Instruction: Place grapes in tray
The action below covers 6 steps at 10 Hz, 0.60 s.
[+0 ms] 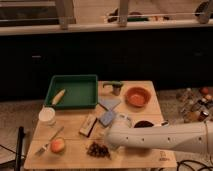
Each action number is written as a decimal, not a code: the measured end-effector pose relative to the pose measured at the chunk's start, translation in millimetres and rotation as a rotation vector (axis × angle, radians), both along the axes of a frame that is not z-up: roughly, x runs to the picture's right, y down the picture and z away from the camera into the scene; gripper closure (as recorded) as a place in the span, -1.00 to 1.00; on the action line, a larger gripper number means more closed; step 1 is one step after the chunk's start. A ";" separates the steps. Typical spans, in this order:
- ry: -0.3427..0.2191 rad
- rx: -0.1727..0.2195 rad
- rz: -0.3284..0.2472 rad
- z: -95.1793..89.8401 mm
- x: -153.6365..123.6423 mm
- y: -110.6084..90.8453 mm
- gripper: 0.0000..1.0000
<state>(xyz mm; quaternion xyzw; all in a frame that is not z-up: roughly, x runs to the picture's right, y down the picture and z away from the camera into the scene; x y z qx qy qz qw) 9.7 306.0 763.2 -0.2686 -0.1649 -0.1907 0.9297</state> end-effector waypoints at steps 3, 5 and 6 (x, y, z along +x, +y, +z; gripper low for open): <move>-0.013 -0.012 -0.018 0.3 -7.7 4.6 -0.44; -0.015 -0.015 -0.022 0.2 -10.2 7.2 -0.04; -0.013 -0.016 -0.021 0.2 -10.1 7.5 0.12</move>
